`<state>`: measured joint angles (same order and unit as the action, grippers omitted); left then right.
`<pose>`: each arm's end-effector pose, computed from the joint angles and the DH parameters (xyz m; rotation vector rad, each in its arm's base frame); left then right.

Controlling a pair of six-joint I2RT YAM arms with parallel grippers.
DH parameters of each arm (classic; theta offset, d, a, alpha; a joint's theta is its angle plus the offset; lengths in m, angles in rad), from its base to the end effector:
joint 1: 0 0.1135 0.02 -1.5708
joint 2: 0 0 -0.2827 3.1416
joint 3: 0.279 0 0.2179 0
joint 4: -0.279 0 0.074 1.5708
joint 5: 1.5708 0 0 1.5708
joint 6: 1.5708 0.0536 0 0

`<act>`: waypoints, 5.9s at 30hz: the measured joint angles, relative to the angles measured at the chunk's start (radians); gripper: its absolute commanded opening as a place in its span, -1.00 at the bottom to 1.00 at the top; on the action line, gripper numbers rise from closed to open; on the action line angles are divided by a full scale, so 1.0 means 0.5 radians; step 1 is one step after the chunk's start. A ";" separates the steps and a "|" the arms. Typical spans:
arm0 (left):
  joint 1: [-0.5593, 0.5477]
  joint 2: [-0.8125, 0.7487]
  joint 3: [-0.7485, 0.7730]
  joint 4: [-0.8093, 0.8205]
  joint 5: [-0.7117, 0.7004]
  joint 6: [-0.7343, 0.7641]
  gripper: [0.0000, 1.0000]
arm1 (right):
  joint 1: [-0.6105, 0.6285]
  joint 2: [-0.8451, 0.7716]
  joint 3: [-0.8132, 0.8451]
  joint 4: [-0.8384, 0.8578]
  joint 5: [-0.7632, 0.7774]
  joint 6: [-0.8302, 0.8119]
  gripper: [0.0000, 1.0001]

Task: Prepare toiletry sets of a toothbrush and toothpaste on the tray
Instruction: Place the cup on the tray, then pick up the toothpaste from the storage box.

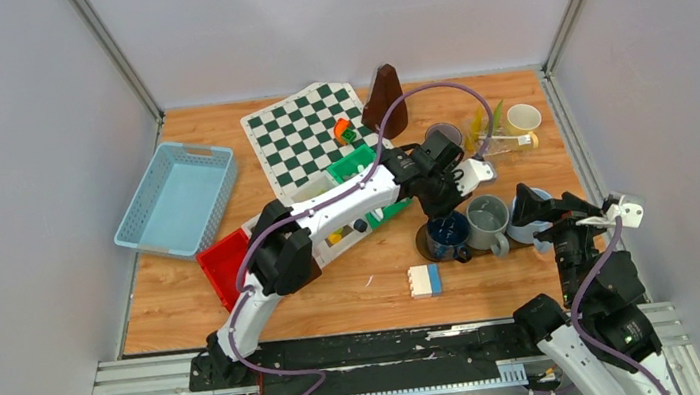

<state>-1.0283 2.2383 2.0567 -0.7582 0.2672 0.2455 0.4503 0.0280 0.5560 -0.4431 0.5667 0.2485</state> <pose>0.2388 -0.4235 0.2552 1.6279 2.0100 -0.6428 0.0188 -0.0229 0.2889 0.3071 1.4691 0.1418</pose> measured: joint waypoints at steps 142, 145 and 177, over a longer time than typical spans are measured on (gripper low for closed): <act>0.687 -2.714 -2.310 0.332 -1.680 -1.909 0.87 | 0.887 3.343 1.595 -0.481 -0.951 0.009 -1.00; 0.687 -2.741 -2.317 0.356 -1.650 -1.948 0.86 | 0.887 3.233 1.563 -0.482 -0.965 0.008 -1.00; 0.684 -2.506 -2.563 1.421 -0.577 -2.706 0.78 | 0.893 2.154 0.668 0.526 -0.903 0.047 -1.00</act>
<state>-0.6861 0.9852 0.7753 -0.0475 -0.0212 -1.1076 0.8967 1.1049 0.8898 -0.1799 0.1154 0.2718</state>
